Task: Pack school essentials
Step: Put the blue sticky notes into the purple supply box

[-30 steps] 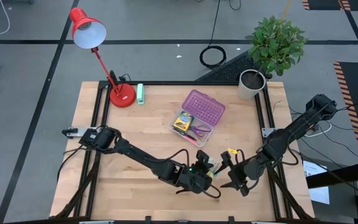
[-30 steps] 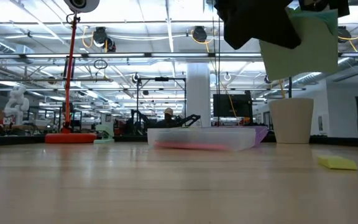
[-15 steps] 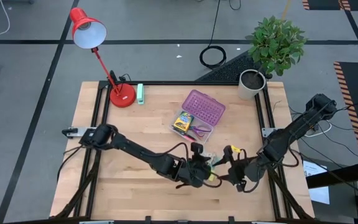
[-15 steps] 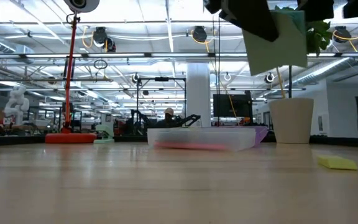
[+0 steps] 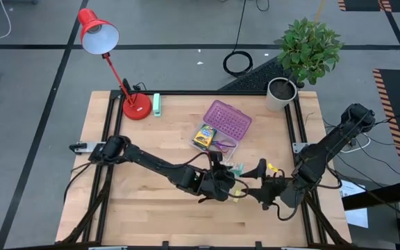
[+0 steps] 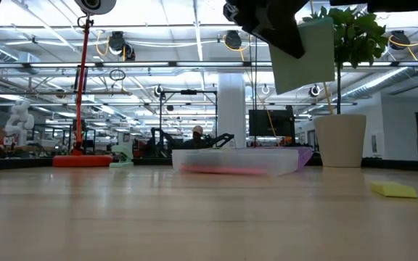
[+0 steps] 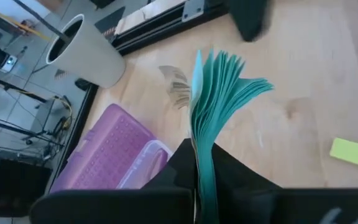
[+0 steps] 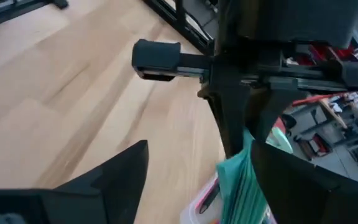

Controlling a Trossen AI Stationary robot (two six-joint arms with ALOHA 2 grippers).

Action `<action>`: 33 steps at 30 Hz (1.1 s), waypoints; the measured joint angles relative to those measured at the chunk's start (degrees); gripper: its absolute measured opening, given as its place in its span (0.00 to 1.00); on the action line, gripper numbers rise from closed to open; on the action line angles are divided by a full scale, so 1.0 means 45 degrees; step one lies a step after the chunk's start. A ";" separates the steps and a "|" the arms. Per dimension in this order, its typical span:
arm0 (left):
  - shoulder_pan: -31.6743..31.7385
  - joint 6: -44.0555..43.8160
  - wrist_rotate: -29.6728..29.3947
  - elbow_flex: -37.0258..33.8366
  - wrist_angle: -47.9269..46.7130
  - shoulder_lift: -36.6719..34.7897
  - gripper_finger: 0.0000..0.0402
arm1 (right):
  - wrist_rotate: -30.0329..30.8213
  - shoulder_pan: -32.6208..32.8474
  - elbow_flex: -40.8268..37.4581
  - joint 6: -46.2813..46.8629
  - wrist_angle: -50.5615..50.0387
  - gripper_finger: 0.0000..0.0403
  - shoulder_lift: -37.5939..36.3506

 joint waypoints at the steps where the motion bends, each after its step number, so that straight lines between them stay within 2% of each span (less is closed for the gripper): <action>1: 0.0005 -0.0018 0.0000 0.0000 0.0004 0.0000 0.03 | 0.0119 -0.0010 0.0000 0.0094 0.0002 0.71 0.0000; 8: -0.0049 -0.0110 0.0044 0.0005 0.0077 0.0000 0.07 | 0.2298 -0.0034 0.0000 0.0416 0.0040 0.92 0.0000; 12: -0.0061 -0.0050 0.0393 0.0005 0.0532 0.0000 0.03 | 0.1415 -0.0160 0.0000 0.0420 0.0085 0.99 0.0053; 15: -0.0076 0.0028 0.0899 0.0010 0.0886 0.0000 0.03 | 0.0607 -0.0456 -0.0005 0.0678 0.0066 0.99 0.0277; 21: -0.0110 0.0260 0.0983 0.0010 0.1175 0.0000 0.07 | 0.1456 -0.0836 -0.0005 0.0729 0.0231 0.97 0.0838; 28: -0.0136 0.0409 0.1063 0.0010 0.1041 0.0005 0.03 | 0.1613 -0.0860 0.0000 0.0697 0.0413 0.96 0.0860; 33: -0.0130 0.0432 0.1060 0.0010 0.0835 0.0005 0.08 | 0.1271 -0.0865 0.0000 0.0687 0.0433 0.84 0.0860</action>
